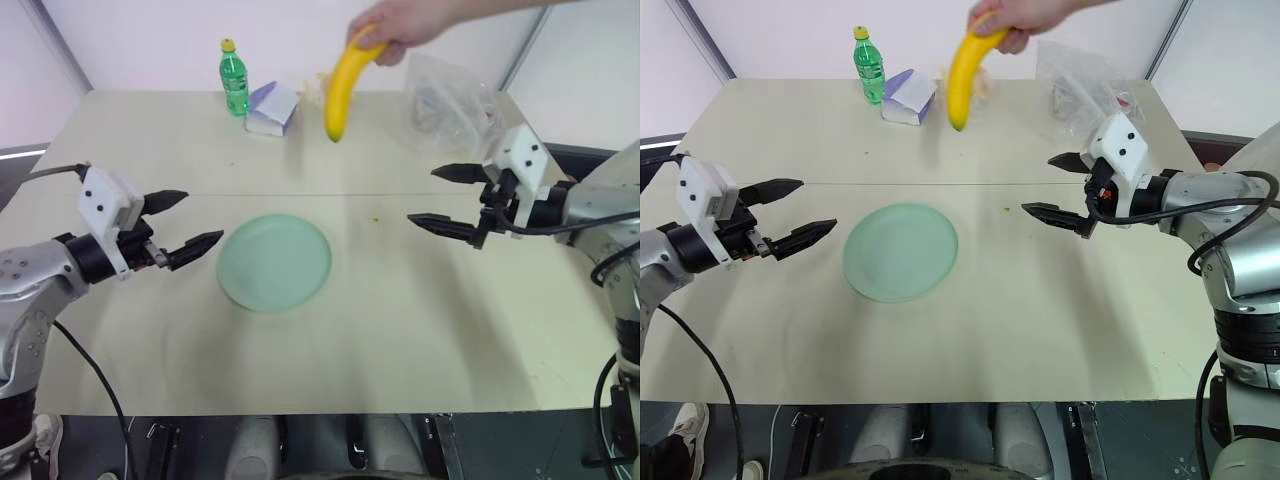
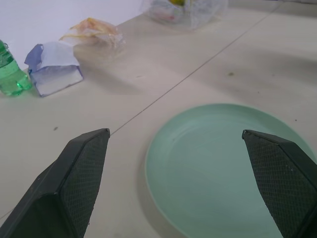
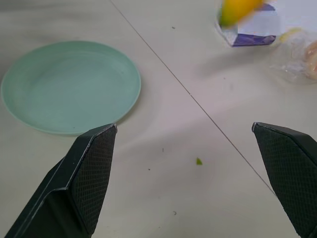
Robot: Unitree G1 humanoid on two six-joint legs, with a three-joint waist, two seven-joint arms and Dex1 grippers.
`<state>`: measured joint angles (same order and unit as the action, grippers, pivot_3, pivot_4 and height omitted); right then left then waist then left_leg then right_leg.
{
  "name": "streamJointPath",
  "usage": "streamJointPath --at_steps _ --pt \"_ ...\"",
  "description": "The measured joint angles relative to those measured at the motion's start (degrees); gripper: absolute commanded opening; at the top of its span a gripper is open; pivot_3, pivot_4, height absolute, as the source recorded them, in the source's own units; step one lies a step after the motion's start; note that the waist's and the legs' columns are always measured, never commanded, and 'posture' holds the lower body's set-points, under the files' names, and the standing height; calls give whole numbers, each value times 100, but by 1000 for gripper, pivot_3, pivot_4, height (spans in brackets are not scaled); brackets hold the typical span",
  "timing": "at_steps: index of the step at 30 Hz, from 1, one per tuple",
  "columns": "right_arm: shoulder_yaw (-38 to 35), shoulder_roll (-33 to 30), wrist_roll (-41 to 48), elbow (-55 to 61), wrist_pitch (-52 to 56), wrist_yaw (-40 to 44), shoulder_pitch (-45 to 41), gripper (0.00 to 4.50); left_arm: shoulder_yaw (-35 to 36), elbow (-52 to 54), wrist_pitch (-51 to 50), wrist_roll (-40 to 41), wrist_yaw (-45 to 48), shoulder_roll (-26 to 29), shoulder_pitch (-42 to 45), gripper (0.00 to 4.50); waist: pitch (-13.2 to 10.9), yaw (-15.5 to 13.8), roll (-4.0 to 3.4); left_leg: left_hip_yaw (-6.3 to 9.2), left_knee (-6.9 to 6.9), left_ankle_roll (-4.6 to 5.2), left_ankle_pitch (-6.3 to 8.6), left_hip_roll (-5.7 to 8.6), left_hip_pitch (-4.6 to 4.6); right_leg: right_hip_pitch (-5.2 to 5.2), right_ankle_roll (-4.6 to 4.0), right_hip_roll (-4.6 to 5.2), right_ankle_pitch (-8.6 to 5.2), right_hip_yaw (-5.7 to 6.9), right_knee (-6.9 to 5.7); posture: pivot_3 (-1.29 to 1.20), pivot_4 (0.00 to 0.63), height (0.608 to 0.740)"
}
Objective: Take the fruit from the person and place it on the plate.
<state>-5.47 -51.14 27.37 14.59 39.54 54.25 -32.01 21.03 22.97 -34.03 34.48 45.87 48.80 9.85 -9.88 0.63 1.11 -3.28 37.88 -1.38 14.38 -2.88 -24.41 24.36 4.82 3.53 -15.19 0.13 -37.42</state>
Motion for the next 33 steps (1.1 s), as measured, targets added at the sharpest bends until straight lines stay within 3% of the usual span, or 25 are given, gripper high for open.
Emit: streamJointPath --at_steps 5,8,13,21,26,33 --pt "0 8 49 49 9 -47 1 4459 -8 -1 0 0 1 -1 59 4500 0 -1 0 0 0 0 0 0 0 0 0 0 0 0 0 0 150 731" --pt "-58 353 239 37 218 -334 -113 4459 -10 -13 3 -3 -16 -22 195 4500 1 2 1 1 2 0 0 0 0 -2 0 0 0 0 -2 0 150 731" --pt "-475 2110 667 -378 1365 -2199 -1384 4459 -244 -24 9 -17 -31 -110 282 4500 1 53 0 3 7 -3 -2 -4 3 10 -1 -8 0 -5 -35 0 150 731" --pt "-1178 4056 1194 -518 2882 -4524 -2357 4459 -227 17 12 -10 -217 -221 332 4500 1 3 0 1 10 -4 -2 0 -5 12 -6 3 -4 0 -37 0 150 731" --pt "-1177 4348 1182 -779 2951 -4979 -2518 4459 -227 42 12 -12 -261 -222 326 4500 1 13 0 2 9 -3 -2 0 -5 12 -6 2 -4 1 -36 0 150 731" --pt "-961 4451 854 -1660 2251 -5010 -2814 4459 -227 146 -12 -8 -373 -230 318 4500 1 48 0 3 8 -3 -2 -1 -4 13 -6 0 -4 1 -36 0 150 731"
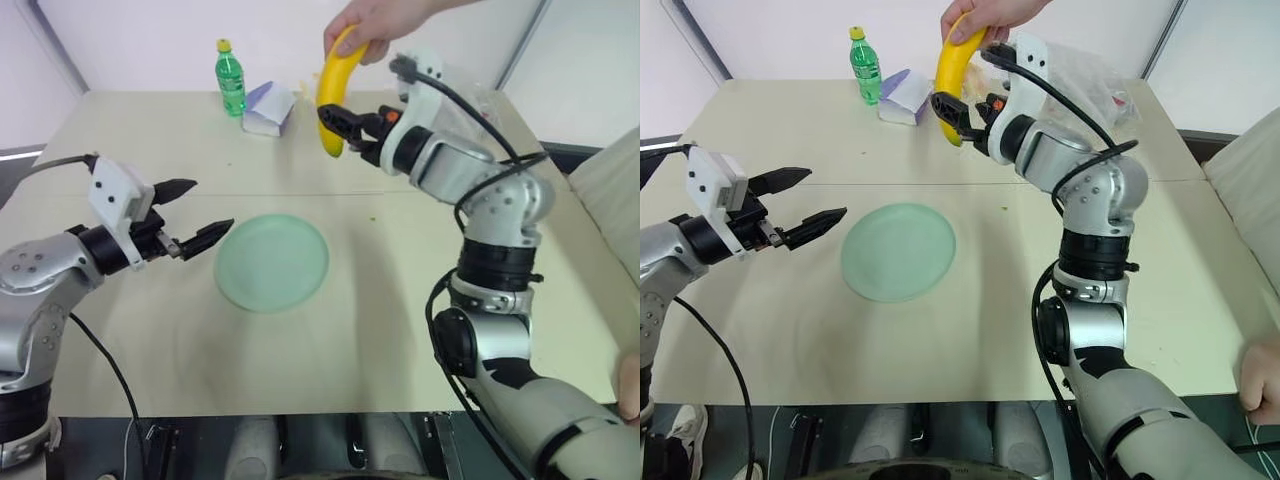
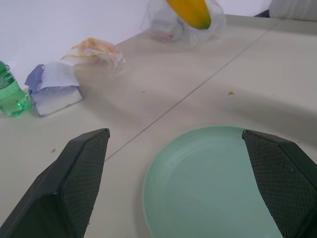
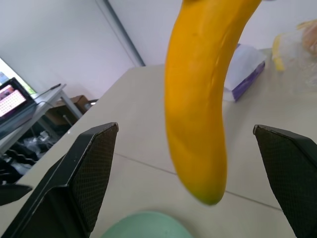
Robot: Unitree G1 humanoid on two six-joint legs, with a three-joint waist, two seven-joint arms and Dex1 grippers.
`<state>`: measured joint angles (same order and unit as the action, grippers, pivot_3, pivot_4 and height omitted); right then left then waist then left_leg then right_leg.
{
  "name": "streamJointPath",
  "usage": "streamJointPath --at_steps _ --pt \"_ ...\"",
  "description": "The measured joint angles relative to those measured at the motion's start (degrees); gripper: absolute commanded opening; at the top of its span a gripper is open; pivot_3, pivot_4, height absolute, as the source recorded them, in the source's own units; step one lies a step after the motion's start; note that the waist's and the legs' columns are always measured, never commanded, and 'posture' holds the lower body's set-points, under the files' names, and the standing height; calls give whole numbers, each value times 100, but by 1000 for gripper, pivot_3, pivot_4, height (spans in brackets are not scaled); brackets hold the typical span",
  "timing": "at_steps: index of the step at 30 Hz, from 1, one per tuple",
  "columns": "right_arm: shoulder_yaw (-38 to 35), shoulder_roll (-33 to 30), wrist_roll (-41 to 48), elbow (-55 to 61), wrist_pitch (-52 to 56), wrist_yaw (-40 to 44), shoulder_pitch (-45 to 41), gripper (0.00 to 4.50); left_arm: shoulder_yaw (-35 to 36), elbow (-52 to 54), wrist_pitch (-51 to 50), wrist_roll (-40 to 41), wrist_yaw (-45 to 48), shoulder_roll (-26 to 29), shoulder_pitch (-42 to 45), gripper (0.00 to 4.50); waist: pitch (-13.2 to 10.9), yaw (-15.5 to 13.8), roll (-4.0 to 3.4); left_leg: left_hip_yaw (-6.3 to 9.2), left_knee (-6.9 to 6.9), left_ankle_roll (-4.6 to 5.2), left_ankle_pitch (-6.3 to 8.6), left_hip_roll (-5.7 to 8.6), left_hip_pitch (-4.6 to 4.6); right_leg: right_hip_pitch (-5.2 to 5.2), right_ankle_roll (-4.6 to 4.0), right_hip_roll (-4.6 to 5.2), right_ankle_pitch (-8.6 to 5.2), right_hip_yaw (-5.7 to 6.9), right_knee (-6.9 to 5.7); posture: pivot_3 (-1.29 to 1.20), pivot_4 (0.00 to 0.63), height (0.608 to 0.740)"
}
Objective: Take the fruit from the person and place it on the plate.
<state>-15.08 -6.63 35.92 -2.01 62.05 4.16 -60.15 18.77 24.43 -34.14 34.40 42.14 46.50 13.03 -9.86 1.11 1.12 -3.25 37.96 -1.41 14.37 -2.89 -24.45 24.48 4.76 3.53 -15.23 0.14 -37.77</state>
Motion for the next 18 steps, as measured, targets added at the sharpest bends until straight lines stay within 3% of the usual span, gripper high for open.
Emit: streamJointPath --at_steps 15,18 --pt "439 293 -595 -1299 -1233 199 -462 4459 16 171 -46 12 -132 1 -121 4500 0 1 -1 1 -4 0 0 -1 -1 0 0 0 0 1 4 0 150 731" --pt "501 338 -697 -1411 -1413 186 -542 3195 20 231 -70 14 -163 1 -155 4500 0 6 -1 2 -6 0 0 -1 -1 1 0 0 0 1 6 0 150 731"
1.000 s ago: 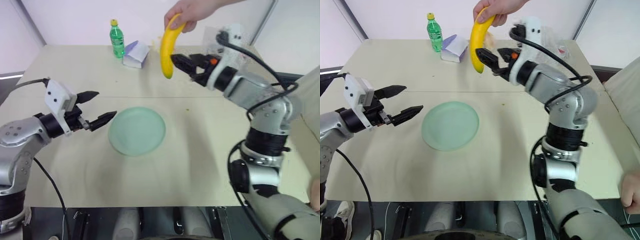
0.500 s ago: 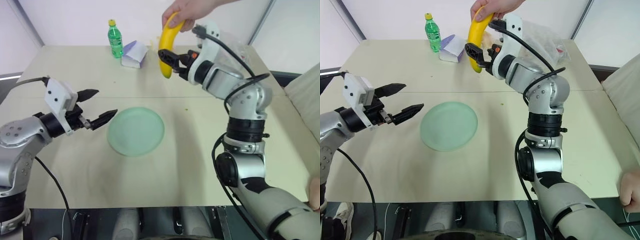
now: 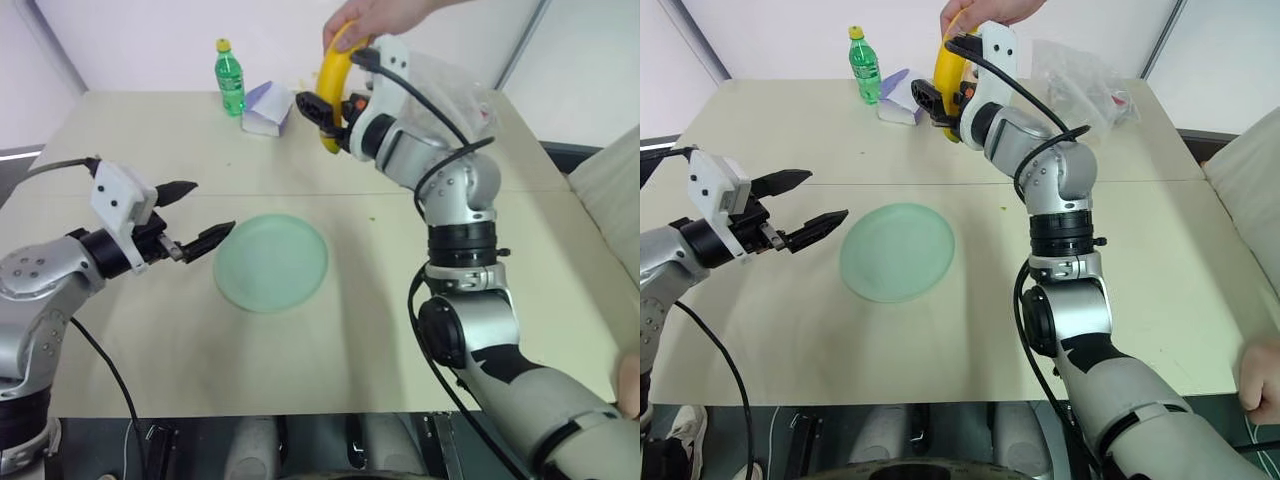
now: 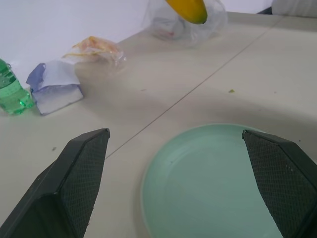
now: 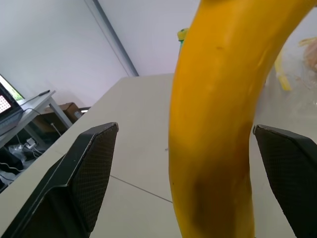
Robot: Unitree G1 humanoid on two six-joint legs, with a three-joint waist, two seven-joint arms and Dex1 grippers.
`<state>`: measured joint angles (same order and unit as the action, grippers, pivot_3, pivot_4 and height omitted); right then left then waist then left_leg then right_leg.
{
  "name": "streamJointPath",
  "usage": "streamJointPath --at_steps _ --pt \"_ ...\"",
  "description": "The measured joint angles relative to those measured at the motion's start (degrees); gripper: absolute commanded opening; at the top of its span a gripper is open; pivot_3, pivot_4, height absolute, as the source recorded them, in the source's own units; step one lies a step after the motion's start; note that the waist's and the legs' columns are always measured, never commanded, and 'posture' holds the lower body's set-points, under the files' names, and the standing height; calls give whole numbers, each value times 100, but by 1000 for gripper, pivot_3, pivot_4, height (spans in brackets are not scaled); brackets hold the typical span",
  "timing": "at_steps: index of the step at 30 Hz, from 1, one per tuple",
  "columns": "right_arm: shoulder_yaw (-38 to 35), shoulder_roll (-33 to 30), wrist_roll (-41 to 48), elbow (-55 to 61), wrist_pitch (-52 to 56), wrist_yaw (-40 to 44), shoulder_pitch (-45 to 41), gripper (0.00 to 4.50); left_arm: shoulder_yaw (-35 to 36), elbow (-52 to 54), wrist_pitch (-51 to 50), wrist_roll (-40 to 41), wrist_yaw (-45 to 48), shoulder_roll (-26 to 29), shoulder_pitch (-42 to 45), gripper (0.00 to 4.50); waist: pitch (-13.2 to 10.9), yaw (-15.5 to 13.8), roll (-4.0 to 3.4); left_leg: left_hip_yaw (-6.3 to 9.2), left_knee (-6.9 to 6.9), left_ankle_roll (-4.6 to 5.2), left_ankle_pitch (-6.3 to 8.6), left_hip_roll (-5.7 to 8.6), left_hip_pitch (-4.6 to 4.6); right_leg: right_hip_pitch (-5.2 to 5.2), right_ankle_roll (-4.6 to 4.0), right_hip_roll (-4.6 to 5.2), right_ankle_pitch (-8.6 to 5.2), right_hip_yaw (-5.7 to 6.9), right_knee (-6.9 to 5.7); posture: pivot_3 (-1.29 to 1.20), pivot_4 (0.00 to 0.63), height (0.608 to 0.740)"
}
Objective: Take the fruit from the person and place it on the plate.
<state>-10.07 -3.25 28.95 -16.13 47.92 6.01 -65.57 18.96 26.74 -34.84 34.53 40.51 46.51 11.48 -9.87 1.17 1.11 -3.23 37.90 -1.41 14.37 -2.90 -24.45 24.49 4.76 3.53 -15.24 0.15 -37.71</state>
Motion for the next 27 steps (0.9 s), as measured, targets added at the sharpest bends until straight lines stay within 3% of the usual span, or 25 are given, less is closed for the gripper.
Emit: streamJointPath --at_steps 3,4,15,22,27 --pt "31 -1 -93 -32 -106 1 -10 1643 18 58 -26 20 -29 0 -26 4500 0 0 0 0 -1 0 0 0 0 0 0 0 0 0 2 0 150 731" --pt "42 0 -115 -38 -120 8 -10 1311 22 62 -51 35 -50 0 -37 4500 0 -1 0 0 -1 0 0 0 0 0 0 0 0 0 3 0 150 731" --pt "174 -131 -93 89 122 285 75 1284 62 104 -84 105 -74 64 -100 4500 0 -2 0 0 -4 0 0 0 -1 0 0 1 0 0 7 0 150 731" --pt "1054 -1232 334 1845 1461 1449 1437 1284 434 74 -120 161 110 256 -411 4500 -1 -23 -1 5 -14 1 0 0 -4 -1 0 5 0 2 21 0 150 731" --pt "1251 -1560 733 2808 2310 1747 1830 1284 521 60 -192 238 157 306 -464 4500 0 0 -1 7 -25 1 0 -2 3 0 -1 -1 0 3 20 0 150 731"
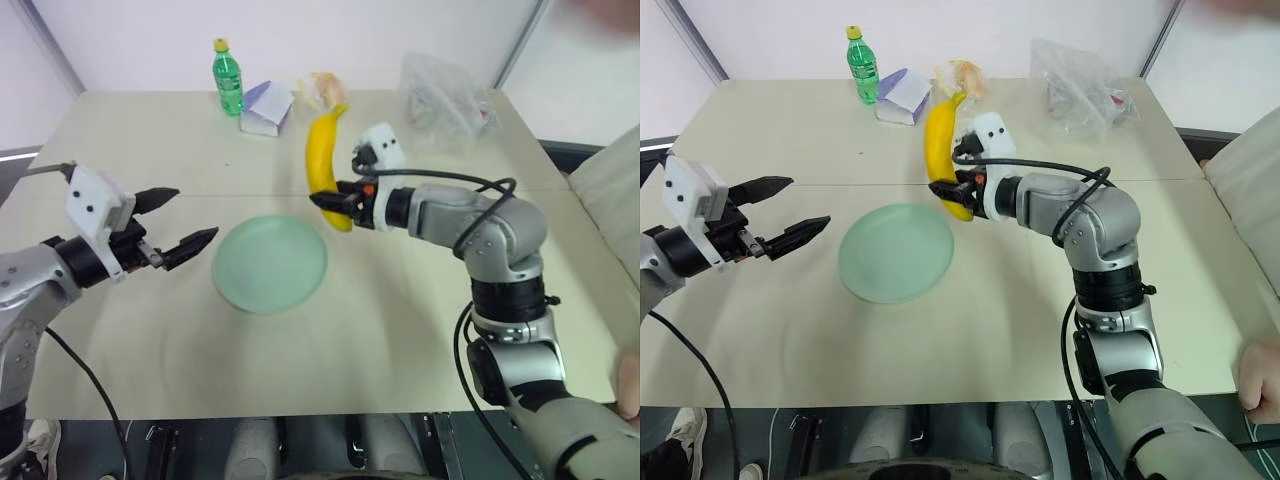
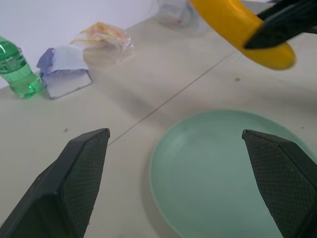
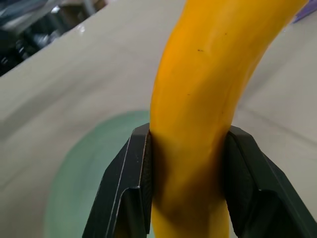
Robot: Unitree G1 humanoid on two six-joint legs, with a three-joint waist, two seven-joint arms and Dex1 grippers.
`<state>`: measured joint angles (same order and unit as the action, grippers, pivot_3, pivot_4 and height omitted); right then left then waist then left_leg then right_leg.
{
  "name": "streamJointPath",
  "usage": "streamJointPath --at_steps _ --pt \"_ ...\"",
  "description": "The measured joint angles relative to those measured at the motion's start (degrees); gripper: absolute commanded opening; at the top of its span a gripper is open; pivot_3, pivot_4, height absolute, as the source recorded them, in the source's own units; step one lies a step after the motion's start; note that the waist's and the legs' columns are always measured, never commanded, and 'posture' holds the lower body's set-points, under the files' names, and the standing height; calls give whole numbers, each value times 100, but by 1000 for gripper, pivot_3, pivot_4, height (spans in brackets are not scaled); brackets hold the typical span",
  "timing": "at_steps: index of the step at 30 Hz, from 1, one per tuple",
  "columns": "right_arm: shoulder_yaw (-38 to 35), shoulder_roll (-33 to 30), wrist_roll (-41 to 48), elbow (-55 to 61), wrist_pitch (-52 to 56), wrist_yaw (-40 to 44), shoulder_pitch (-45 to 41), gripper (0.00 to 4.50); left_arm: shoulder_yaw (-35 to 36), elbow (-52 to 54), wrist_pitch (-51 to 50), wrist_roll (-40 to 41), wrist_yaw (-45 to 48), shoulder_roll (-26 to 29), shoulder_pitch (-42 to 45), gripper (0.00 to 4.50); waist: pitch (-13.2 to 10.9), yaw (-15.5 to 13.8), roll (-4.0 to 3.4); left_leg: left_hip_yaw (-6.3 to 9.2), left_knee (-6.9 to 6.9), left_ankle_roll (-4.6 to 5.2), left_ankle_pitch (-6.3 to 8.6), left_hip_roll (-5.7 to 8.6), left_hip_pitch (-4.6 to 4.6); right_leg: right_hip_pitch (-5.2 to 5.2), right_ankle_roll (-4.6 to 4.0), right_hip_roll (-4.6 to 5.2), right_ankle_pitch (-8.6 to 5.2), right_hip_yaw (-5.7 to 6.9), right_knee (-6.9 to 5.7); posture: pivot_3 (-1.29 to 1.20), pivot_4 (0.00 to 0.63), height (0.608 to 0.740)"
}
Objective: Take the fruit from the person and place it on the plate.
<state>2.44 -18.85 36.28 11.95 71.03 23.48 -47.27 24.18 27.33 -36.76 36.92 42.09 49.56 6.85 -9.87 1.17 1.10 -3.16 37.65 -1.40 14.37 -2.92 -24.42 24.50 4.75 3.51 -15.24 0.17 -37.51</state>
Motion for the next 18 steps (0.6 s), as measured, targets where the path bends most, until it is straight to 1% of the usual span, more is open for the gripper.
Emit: streamJointPath --at_steps 4,9,10,13,18 --pt "211 8 104 270 470 38 342 1284 1 -7 -22 -4 23 23 -53 4500 0 -14 1 -2 0 0 0 1 -2 0 0 2 0 0 2 0 150 731" --pt "403 410 88 384 696 -129 440 1284 5 0 -51 1 43 45 -168 4500 0 -6 1 -1 -1 0 0 0 -1 1 0 0 0 0 2 0 150 731" --pt "487 523 55 384 673 -171 493 1284 5 1 -55 3 41 45 -176 4500 0 -9 1 -1 -1 0 0 0 -2 1 0 0 0 0 2 0 150 731" --pt "891 567 -172 289 396 -176 563 1284 40 82 -81 14 17 45 -225 4500 1 -10 1 -1 0 0 0 2 -2 1 0 3 0 0 3 0 150 731" --pt "1319 722 -645 -314 -240 -141 573 1284 165 259 -247 113 -15 75 -346 4500 1 -17 2 -2 1 0 0 3 -3 0 0 3 0 0 4 0 150 731"
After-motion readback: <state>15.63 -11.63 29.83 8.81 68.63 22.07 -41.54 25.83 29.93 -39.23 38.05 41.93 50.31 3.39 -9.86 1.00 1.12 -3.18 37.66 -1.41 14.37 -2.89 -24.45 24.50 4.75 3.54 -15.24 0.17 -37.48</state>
